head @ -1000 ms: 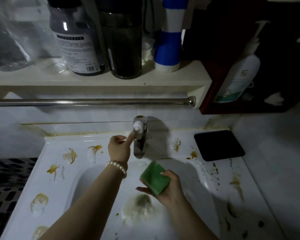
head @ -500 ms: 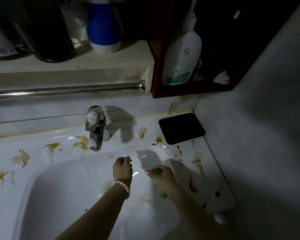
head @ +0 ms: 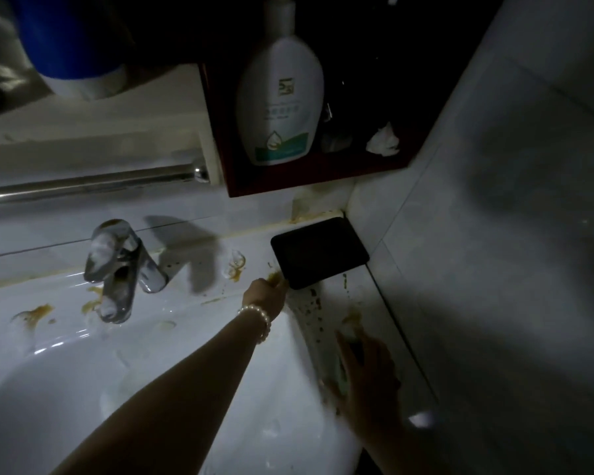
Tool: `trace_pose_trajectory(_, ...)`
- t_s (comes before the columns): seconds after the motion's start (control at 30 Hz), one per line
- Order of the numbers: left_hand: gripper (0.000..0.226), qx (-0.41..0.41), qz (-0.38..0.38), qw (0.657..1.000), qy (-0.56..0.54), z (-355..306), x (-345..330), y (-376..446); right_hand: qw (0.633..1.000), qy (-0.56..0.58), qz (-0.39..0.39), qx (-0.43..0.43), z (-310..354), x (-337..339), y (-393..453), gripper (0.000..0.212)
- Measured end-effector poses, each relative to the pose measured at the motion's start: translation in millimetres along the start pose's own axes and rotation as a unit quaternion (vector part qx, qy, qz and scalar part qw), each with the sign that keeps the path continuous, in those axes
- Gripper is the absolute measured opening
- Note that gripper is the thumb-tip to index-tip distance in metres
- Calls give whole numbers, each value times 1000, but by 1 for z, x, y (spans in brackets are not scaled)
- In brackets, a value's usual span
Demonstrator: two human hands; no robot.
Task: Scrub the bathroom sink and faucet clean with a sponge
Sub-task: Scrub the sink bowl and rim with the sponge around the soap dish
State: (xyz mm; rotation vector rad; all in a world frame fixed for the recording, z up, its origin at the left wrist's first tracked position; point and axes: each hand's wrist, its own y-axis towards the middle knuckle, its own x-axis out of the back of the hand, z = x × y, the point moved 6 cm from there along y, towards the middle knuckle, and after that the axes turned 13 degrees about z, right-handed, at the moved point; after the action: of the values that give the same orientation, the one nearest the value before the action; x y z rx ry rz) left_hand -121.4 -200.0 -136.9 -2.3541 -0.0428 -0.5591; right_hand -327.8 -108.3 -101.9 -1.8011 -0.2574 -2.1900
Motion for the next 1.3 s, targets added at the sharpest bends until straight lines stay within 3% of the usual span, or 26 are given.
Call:
trace_pose_trajectory(0.17, 42, 20, -9, 1000, -14, -3, -14, 13, 993, 17, 20, -112, -18, -11, 35, 77)
trace_pose_trajectory(0.27, 35, 12, -15, 1000, 16, -10, -10, 19, 1000, 7, -4, -19, 17, -26, 61, 49)
trace_pose_trajectory(0.33, 31, 14, -12, 999, 49, -13, -8, 23, 998, 23, 3, 54, 16, -41, 43, 48)
trace_pose_trajectory(0.4, 27, 14, -12, 998, 62, -14, -4, 26, 998, 38, -9, 49, -14, -38, 24, 49)
trace_pose_trajectory(0.47, 23, -11, -13, 1000, 14, -19, 2, 25, 1000, -1, -25, -10, -41, -27, 38, 56)
trace_pose_trajectory(0.53, 17, -59, -9, 992, -108, -22, 13, 13, 995, 12, -56, -77, -45, -19, 81, 38)
trace_pose_trajectory(0.57, 17, -87, -17, 984, -157, -20, 22, 4, 994, 35, -58, -80, -31, -14, 102, 41)
trace_pose_trajectory(0.67, 16, -148, -49, 970, -189, -3, 52, -37, 995, 49, -55, 64, 18, -26, 105, 41)
trace_pose_trajectory(0.73, 18, -157, -72, 965, -197, 24, 69, -69, 988, 69, -17, 137, 15, -41, 76, 40)
trace_pose_trajectory(0.83, 17, -119, -74, 973, -182, 81, 84, -105, 992, 14, -39, 118, -21, -29, 83, 37)
trace_pose_trajectory(0.9, 17, -79, -57, 981, -170, 119, 88, -119, 996, 0, -78, 37, -30, -11, 133, 26)
trace_pose_trajectory(0.97, 19, -48, -43, 984, -166, 147, 92, -128, 999, 30, -34, -2, -3, -7, 176, 19)
trace_pose_trajectory(1.07, 26, -32, -21, 980, -196, 172, 101, -134, 992, 16, 48, 114, 43, -40, 159, 36)
trace_pose_trajectory(1.17, 27, -30, -1, 980, -198, 181, 112, -134, 976, -47, 11, 213, 23, -44, 117, 38)
trace_pose_trajectory(1.23, 30, -38, 9, 979, -200, 183, 115, -132, 989, -40, -39, 134, -8, -28, 143, 32)
trace_pose_trajectory(1.3, 33, -52, 13, 980, -194, 183, 115, -130, 999, 26, -35, -32, -27, -12, 194, 34)
